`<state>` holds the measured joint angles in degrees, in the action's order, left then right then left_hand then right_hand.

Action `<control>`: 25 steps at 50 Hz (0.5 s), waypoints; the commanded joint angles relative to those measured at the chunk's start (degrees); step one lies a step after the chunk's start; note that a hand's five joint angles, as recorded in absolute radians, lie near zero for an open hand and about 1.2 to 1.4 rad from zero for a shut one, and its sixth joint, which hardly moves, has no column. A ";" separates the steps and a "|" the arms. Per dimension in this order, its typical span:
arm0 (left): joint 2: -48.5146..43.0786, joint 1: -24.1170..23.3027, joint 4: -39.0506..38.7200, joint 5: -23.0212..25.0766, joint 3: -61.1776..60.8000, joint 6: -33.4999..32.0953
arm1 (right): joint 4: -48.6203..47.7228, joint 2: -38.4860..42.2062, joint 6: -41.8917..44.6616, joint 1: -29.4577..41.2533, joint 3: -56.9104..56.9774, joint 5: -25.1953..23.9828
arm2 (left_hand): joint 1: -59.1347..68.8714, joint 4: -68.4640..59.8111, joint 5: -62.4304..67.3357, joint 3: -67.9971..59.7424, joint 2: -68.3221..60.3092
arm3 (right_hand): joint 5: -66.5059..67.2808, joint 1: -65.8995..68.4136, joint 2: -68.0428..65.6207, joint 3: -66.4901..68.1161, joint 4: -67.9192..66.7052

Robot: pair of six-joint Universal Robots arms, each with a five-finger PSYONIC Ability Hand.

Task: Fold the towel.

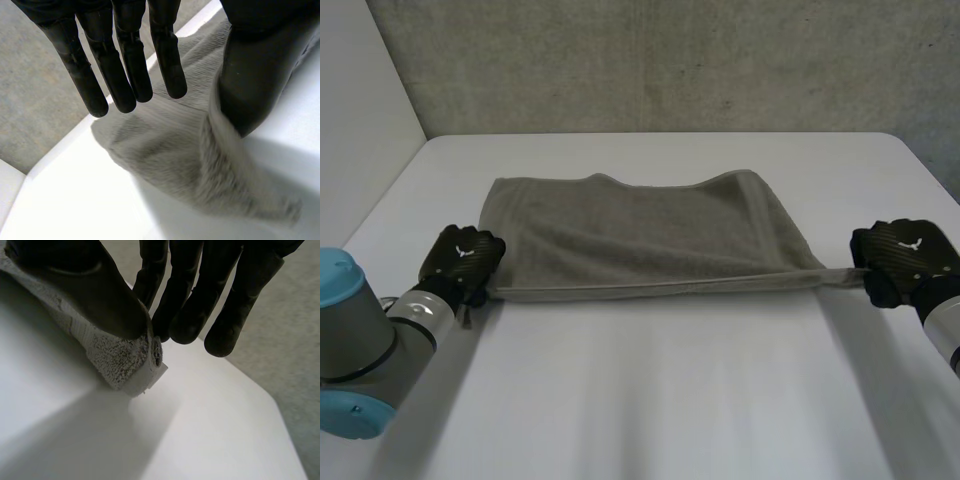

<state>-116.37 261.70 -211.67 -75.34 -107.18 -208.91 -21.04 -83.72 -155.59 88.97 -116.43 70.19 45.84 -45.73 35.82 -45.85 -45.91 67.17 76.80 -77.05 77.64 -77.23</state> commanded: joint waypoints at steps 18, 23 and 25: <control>3.43 1.01 5.30 0.36 -0.66 -0.18 | -0.93 -2.06 -1.12 -1.08 -1.52 0.38 | 34.16 -34.27 34.18 -34.15 -34.09 | 2.83 3.20 -2.95 2.36 -2.77; 3.60 1.36 6.79 0.80 -0.58 -0.09 | -0.93 -2.67 -1.03 -1.69 -1.52 0.38 | 34.16 -34.27 34.18 -34.15 -34.09 | 2.83 3.20 -2.95 2.36 -2.77; 4.30 1.71 6.79 0.80 -0.93 -0.18 | -0.76 -3.28 -0.68 -1.61 -1.52 0.38 | 34.16 -34.27 34.18 -34.15 -34.09 | 2.83 3.20 -2.95 2.36 -2.77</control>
<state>-112.85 262.88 -205.81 -74.72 -107.88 -209.01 -21.98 -86.06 -156.67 87.59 -117.98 70.56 73.77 -77.86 63.85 -77.33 -77.36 67.17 76.80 -77.05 77.70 -77.24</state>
